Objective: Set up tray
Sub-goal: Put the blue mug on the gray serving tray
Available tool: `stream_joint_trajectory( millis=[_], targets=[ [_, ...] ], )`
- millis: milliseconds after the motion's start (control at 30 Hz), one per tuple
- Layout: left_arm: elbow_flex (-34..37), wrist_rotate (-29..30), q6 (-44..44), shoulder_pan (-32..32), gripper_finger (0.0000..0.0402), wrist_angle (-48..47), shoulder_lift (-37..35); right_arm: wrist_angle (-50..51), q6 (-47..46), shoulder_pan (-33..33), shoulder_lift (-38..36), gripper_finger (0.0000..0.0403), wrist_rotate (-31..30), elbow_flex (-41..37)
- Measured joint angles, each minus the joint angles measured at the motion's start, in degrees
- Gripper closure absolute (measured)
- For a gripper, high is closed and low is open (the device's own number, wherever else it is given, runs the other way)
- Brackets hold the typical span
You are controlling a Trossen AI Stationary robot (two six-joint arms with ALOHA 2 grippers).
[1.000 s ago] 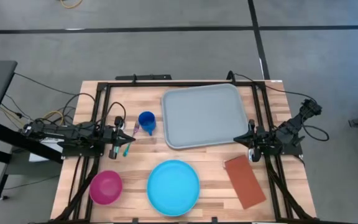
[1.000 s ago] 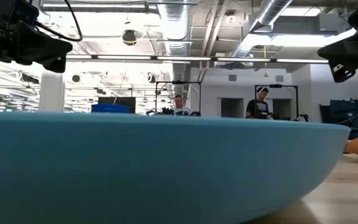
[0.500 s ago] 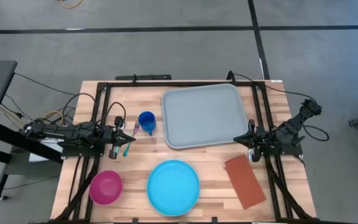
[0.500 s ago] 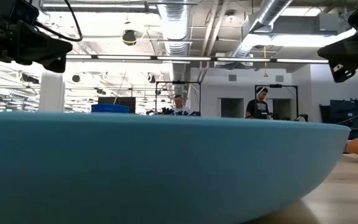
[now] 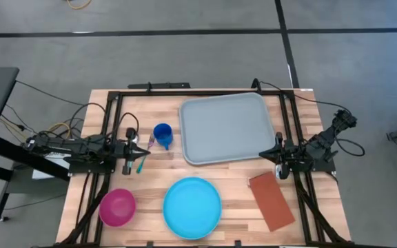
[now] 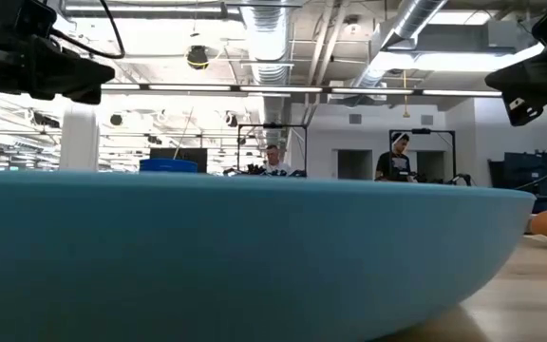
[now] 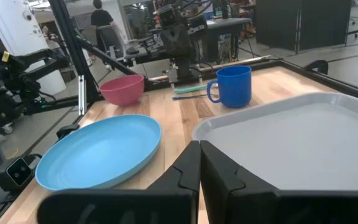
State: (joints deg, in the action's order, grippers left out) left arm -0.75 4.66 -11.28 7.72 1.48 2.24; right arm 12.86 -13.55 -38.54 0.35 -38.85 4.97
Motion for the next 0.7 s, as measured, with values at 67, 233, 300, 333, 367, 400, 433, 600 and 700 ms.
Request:
stream_joint_trajectory(
  millis=[67, 233, 300, 333, 367, 400, 433, 600, 700],
  targets=[
    [0.00, 0.09, -1.95, 0.00, 0.0401, 0.04, 0.00, 0.00, 0.00, 0.00, 0.00, 0.0403, 0.00, -0.01],
    [0.01, 0.12, 2.67, 0.02, 0.0401, 0.22, -0.01, 0.00, -0.01, 0.00, -0.01, 0.0403, 0.00, -0.02],
    [0.02, 0.32, 4.49, 0.00, 0.0401, 1.14, 0.00, 0.00, 0.01, 0.00, -0.01, 0.0403, 0.00, 0.00],
    [0.02, 0.57, 4.49, 0.00, 0.0401, 1.44, 0.00, 0.01, 0.01, 0.01, 0.00, 0.0403, 0.00, 0.00],
    [0.02, 0.51, 4.60, 0.00, 0.0401, 1.48, 0.00, 0.00, 0.01, 0.02, 0.01, 0.0403, 0.00, 0.00],
    [0.02, 0.15, 5.37, 0.00, 0.0401, 1.26, 0.00, 0.00, 0.00, 0.01, 0.00, 0.0403, -0.01, 0.00],
    [0.02, -0.14, 6.66, 0.00, 0.0401, 1.09, 0.00, 0.00, -0.01, 0.01, 0.01, 0.0403, 0.00, -0.02],
    [0.02, -0.81, 15.37, 0.02, 0.0401, 0.38, 0.55, 0.00, 0.00, 0.01, 0.01, 0.0403, -0.01, -0.02],
    [0.02, -0.61, 20.38, 0.00, 0.0401, 0.37, 0.63, -0.01, 0.00, 0.01, -0.01, 0.0403, -0.03, 0.00]
  ],
)
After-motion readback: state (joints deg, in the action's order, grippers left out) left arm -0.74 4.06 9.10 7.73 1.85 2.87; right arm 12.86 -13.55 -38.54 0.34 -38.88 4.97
